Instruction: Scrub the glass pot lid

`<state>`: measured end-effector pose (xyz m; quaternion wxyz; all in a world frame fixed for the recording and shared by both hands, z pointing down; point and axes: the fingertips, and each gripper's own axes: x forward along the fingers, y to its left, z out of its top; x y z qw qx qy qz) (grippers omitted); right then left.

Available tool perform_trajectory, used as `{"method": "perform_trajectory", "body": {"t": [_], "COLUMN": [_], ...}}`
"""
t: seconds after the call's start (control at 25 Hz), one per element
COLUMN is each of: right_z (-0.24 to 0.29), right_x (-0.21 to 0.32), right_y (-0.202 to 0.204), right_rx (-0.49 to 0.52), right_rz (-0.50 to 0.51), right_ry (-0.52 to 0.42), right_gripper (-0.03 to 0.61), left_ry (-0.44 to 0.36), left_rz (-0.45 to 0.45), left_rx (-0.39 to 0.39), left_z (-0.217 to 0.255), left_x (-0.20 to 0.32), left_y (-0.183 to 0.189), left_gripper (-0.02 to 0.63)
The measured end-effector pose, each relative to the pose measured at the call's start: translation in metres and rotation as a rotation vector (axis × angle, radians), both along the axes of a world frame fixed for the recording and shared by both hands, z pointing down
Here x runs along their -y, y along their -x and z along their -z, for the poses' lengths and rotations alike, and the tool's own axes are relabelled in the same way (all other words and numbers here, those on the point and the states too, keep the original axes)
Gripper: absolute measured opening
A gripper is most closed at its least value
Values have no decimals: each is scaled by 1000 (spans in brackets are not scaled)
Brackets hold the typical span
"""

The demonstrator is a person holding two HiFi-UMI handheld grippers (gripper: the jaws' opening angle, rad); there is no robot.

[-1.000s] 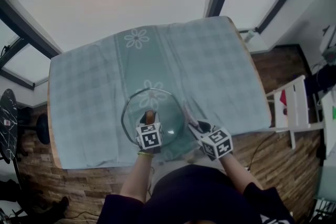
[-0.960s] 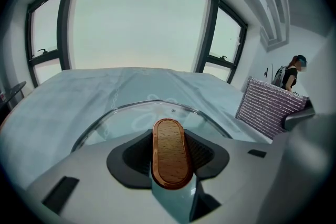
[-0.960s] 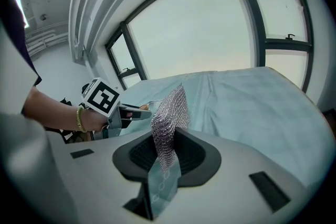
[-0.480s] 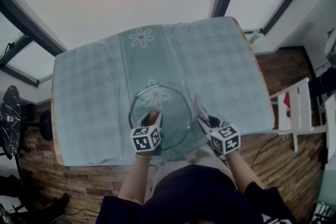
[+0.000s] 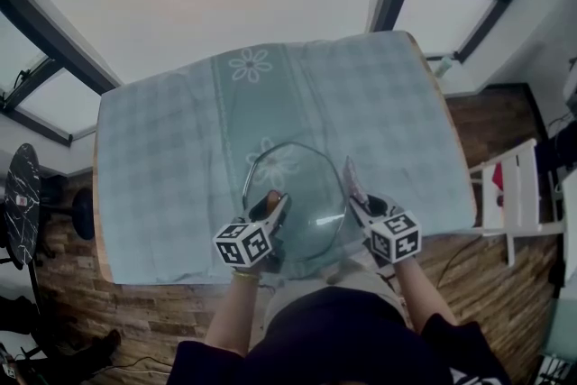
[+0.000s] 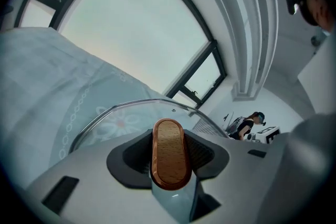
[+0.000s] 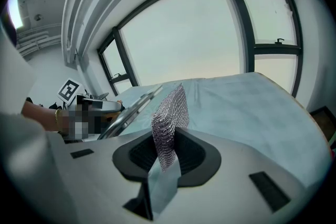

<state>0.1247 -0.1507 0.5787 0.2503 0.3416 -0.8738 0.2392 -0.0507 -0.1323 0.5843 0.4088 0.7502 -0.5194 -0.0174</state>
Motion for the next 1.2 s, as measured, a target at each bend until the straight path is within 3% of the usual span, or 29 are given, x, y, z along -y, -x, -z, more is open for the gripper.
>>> {"method": "perform_trajectory", "body": {"t": [0.52, 1.2], "right_z": [18, 48], "right_x": [3, -10], "right_y": [32, 101], "right_rx": [28, 177], "right_rz": [79, 345], "right_ry": [-44, -66], "right_gripper": [83, 83], "left_ry": [-140, -214], "left_rz": [-51, -49], "left_rx": [-390, -565], "left_z": [35, 43], "left_x": [-5, -23], "left_y": [-1, 25], "left_gripper": [169, 169]}}
